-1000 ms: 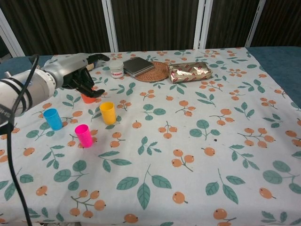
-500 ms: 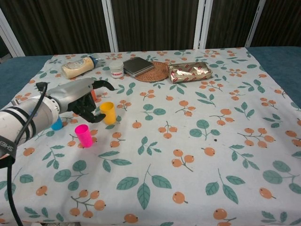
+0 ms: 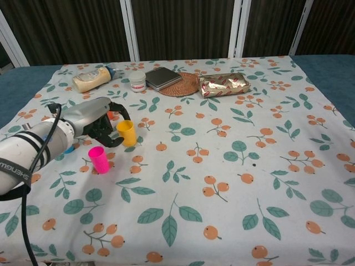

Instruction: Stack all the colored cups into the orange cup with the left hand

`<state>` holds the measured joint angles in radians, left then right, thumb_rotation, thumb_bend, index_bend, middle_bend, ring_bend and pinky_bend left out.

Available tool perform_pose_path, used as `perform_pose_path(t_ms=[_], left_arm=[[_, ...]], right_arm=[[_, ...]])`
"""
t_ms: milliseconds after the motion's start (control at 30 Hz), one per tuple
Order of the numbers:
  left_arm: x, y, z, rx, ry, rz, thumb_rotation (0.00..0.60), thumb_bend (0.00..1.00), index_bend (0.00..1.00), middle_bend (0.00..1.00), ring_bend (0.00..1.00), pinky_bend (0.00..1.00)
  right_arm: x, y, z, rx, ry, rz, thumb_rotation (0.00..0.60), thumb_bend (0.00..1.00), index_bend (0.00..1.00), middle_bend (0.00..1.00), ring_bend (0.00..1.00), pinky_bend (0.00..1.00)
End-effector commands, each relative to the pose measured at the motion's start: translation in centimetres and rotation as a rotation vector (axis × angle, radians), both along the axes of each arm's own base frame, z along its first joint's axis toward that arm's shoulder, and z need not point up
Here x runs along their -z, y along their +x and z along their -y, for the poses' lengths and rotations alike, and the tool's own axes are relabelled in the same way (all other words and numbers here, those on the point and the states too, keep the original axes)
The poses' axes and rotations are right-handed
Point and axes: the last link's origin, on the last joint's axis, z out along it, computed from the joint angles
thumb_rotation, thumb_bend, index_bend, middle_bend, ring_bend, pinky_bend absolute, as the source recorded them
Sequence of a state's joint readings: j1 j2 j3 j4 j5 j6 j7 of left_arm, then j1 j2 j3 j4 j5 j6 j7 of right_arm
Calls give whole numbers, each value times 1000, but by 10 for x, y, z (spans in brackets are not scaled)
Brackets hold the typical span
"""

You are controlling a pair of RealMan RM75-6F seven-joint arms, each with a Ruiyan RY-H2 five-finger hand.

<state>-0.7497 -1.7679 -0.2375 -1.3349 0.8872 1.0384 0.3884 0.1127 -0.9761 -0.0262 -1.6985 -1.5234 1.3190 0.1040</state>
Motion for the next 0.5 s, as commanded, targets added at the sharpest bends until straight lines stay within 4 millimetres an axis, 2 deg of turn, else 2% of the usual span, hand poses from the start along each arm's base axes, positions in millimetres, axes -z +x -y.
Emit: perform_pose_path(t_ms=[33, 167, 300, 400, 500], left_arm=[[1, -2, -3, -11, 6, 13, 600, 367, 424, 1000, 1000, 1000], [1, -4, -6, -18, 18, 26, 600, 367, 508, 1000, 1000, 1000], [-1, -1, -8, -11, 26, 48, 600, 366, 541, 1000, 1000, 1000], [-11, 7, -13, -6, 53, 96, 600, 365, 551, 1000, 1000, 1000], [-31, 17, -28, 1, 124, 142, 600, 365, 552, 1000, 1000, 1000]], right_arm=[[0, 0, 0, 1, -1, 0, 600, 189, 0, 0, 0, 0], [0, 0, 1, 1, -2, -1, 600, 189, 0, 0, 0, 0], [0, -1, 1, 3, -2, -2, 600, 189, 0, 0, 0, 0], [0, -1, 1, 4, -2, 0, 600, 189, 0, 0, 0, 0], [-1, -1, 1, 6, -5, 3, 600, 189, 0, 0, 0, 0]])
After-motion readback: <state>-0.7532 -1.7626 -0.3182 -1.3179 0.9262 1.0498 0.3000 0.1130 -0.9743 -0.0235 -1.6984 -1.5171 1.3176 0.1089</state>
